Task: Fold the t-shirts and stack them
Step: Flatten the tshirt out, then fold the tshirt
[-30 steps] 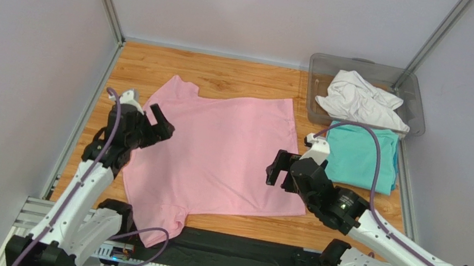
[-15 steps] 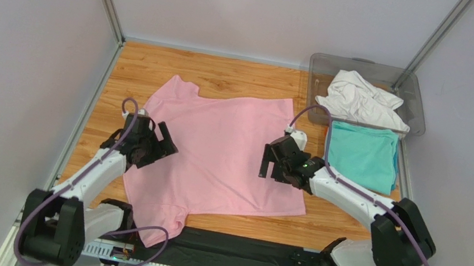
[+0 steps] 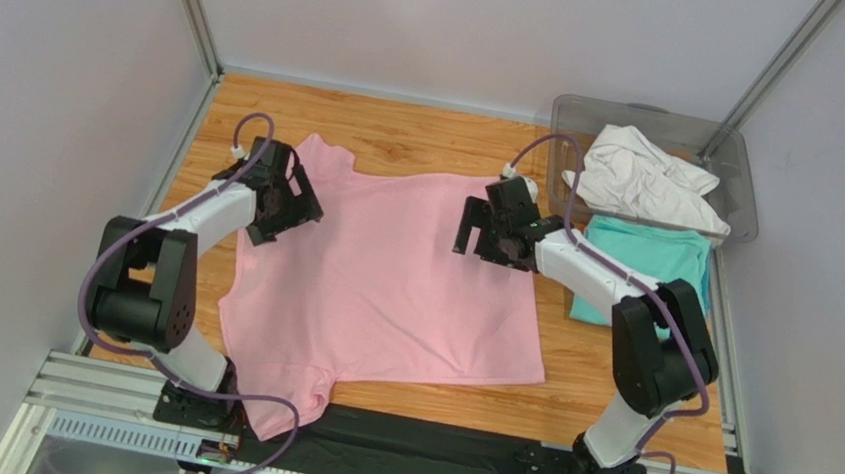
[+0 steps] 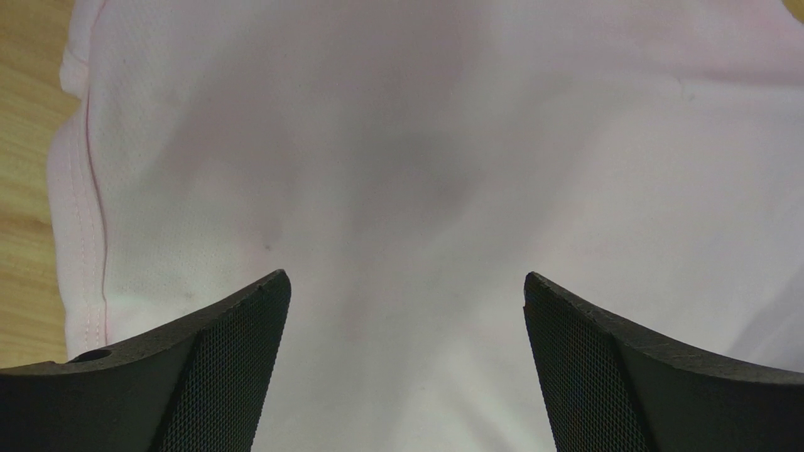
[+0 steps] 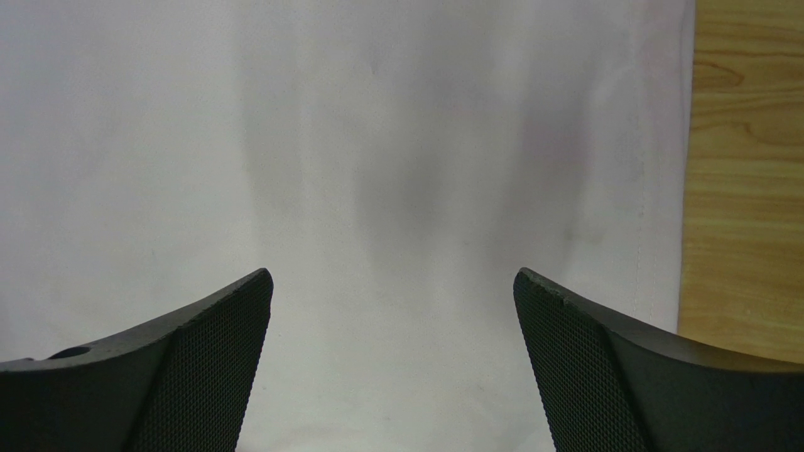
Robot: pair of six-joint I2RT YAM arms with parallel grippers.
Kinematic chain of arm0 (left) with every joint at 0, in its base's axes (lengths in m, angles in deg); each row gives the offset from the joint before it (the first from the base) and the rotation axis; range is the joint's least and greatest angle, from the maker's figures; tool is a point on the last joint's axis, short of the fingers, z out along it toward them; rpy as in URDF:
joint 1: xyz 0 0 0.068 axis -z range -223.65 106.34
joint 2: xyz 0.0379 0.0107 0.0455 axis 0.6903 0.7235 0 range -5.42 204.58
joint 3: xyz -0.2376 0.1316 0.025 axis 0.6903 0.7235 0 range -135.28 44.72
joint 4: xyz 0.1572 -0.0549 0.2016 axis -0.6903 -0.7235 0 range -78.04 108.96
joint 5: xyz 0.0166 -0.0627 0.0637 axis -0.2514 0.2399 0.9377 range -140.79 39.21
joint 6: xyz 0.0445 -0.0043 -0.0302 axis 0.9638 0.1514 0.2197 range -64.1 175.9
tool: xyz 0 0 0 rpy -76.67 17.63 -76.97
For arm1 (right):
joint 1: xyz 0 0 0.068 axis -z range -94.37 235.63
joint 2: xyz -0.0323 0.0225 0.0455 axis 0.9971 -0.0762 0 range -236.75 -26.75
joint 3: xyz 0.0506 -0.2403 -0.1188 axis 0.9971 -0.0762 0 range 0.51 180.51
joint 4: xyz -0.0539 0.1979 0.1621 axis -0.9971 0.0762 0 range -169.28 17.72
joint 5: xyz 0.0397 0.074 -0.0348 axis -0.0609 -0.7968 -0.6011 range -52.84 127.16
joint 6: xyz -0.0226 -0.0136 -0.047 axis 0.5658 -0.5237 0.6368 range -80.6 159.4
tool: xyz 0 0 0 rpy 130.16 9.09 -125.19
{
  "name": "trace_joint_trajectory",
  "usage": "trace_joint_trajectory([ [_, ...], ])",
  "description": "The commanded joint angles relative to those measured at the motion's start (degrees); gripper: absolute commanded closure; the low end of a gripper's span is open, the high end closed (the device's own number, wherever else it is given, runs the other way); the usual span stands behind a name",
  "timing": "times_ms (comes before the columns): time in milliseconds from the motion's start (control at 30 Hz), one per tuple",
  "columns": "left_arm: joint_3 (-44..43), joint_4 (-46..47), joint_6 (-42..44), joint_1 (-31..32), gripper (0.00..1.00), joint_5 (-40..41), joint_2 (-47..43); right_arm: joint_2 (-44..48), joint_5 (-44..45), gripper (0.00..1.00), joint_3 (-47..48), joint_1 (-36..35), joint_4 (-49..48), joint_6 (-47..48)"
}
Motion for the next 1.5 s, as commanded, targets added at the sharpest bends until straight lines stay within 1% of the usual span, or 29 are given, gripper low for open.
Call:
trace_joint_trajectory([
  [0, -5.1, -2.6, -0.6, -0.7, 0.00, 1.9, 4.3, -5.0, -4.4, 0.00, 4.9, 1.7, -0.1, 2.7],
  [33, -6.6, -3.5, -0.2, -0.7, 0.00, 2.2, 7.3, -5.9, -4.6, 0.00, 5.5, 1.9, 0.3, 2.9],
  [100, -11.5, -6.5, 0.0, -0.8, 0.00, 2.4, 10.4, -8.0, -4.0, 0.00, 7.5, 2.0, 0.7, 3.5],
  [233, -19.0, -9.0, 1.0, -1.2, 0.00, 0.8, 19.3, -10.5, -2.9, 0.00, 10.2, 3.6, 2.3, 3.8],
  [267, -22.2, -10.9, 1.1, -1.4, 0.00, 0.5, 20.8, -10.9, -3.1, 0.00, 10.4, 3.9, 2.4, 3.5],
  [400, -30.7, -14.6, 3.0, -1.7, 0.00, -3.2, 29.4, -13.4, -5.3, 0.00, 11.9, 6.2, 2.5, 4.1],
  [467, -35.9, -16.8, 3.3, -1.8, 0.00, -4.5, 32.1, -14.1, -6.8, 0.00, 12.4, 7.3, 1.9, 4.2],
  [533, -39.9, -18.6, 3.8, -1.9, 0.01, -4.8, 36.3, -15.6, -9.1, 0.00, 13.7, 8.0, 1.2, 4.7],
  [567, -44.1, -20.4, 4.1, -2.3, 0.02, -5.5, 37.9, -16.1, -9.2, 0.00, 14.3, 8.3, 1.1, 4.9],
  [633, -48.4, -21.8, 4.4, -2.7, 0.00, -7.2, 41.6, -18.1, -9.6, 0.00, 16.1, 9.2, 1.1, 5.4],
  [667, -52.1, -22.4, 4.4, -3.1, 0.00, -7.4, 42.8, -18.8, -9.7, 0.00, 18.1, 9.6, 1.1, 6.0],
  [733, -55.8, -22.8, 4.9, -3.7, 0.00, -7.9, 45.8, -21.4, -10.1, 0.00, 20.2, 10.4, 1.3, 6.4],
  [867, -65.7, -23.5, 6.1, -4.3, 0.00, -9.9, 50.1, -25.0, -9.9, 0.00, 25.9, 11.2, 2.2, 8.2],
  [900, -69.0, -23.9, 6.8, -5.8, 0.00, -11.5, 51.5, -26.4, -9.5, 0.00, 29.5, 11.3, 3.1, 9.7],
  [967, -72.2, -25.1, 6.9, -6.0, 0.00, -12.0, 52.1, -26.6, -9.4, 0.00, 30.7, 11.4, 4.5, 10.3],
  [1000, -73.5, -26.2, 7.1, -6.1, 0.00, -13.2, 51.9, -26.5, -9.7, 0.00, 33.3, 11.3, 5.4, 11.4],
  [1067, -72.7, -26.5, 7.6, -5.6, 0.00, -13.9, 47.7, -24.0, -11.4, 0.00, 34.7, 11.1, 8.0, 12.1],
  [1100, -71.0, -26.4, 7.9, -5.4, 0.00, -12.7, 45.2, -22.5, -11.9, 0.00, 34.4, 10.8, 8.3, 12.2],
  [1133, -66.8, -26.1, 8.2, -4.8, 0.00, -11.6, 39.6, -20.8, -11.8, 0.00, 32.6, 10.0, 8.1, 12.7],
  [1167, -64.1, -25.7, 8.6, -4.9, 0.00, -10.2, 36.3, -18.7, -11.1, 0.00, 31.2, 9.6, 7.8, 12.9],
  [1200, -61.4, -25.6, 9.0, -3.2, 0.00, -7.6, 29.7, -13.8, -9.9, 0.00, 29.4, 8.7, 7.4, 13.1],
  [1233, -55.0, -25.6, 8.9, -2.7, 0.00, -6.3, 26.1, -11.3, -6.6, 0.00, 25.1, 6.9, 7.0, 13.4],
  [1267, -50.9, -25.4, 8.4, -1.8, 0.00, -4.9, 22.4, -8.7, -3.7, 0.00, 23.0, 5.7, 6.9, 12.9],
  [1300, -46.5, -24.9, 6.8, -1.2, 0.00, -1.7, 14.6, -3.8, -1.6, 0.00, 20.5, 4.8, 6.9, 12.3],
  [1333, -36.6, -24.1, 6.0, -0.3, 0.00, -0.3, 10.5, -1.4, 0.4, 0.00, 15.4, 2.9, 6.9, 10.8],
  [1367, -31.3, -22.7, 4.5, 0.3, 0.00, 2.4, 6.2, 3.6, 0.8, 0.00, 11.9, 2.0, 6.6, 9.8],
  [1400, -26.1, -21.9, 3.4, 0.7, 0.00, 3.3, -2.0, 5.9, 1.1, 0.00, 9.0, 1.2, 6.3, 8.8],
  [1433, -15.9, -20.0, 1.5, 1.2, 0.00, 3.7, -6.2, 8.4, 1.6, 0.00, 6.1, -0.8, 5.2, 7.5],
  [1467, -11.1, -19.6, 0.2, 1.3, 0.00, 3.6, -10.3, 13.1, 1.8, 0.00, -0.2, -1.6, 4.4, 5.6],
])
